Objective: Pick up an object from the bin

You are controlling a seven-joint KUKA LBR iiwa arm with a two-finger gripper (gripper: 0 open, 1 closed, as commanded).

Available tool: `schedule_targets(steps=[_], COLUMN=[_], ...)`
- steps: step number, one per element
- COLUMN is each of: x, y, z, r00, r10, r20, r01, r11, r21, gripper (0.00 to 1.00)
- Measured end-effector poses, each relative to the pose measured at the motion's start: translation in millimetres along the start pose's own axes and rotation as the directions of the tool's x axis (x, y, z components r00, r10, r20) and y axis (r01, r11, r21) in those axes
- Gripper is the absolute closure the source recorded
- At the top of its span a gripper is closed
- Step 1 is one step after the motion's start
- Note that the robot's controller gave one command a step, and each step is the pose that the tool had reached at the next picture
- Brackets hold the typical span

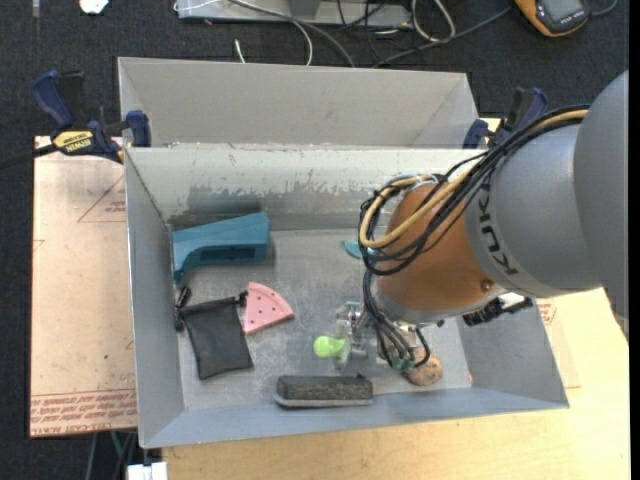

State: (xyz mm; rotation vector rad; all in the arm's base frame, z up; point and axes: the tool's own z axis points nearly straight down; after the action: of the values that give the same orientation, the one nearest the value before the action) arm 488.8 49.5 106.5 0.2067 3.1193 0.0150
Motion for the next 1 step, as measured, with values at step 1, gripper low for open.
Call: schedule_targets(steps=[1], x=[10.0], y=[-1.0], z=[16.4], r00=[0.997], r10=[0.078], r20=[0.002], r01=[-0.078], r11=[0.997], r21=[-0.001], gripper=[1.00])
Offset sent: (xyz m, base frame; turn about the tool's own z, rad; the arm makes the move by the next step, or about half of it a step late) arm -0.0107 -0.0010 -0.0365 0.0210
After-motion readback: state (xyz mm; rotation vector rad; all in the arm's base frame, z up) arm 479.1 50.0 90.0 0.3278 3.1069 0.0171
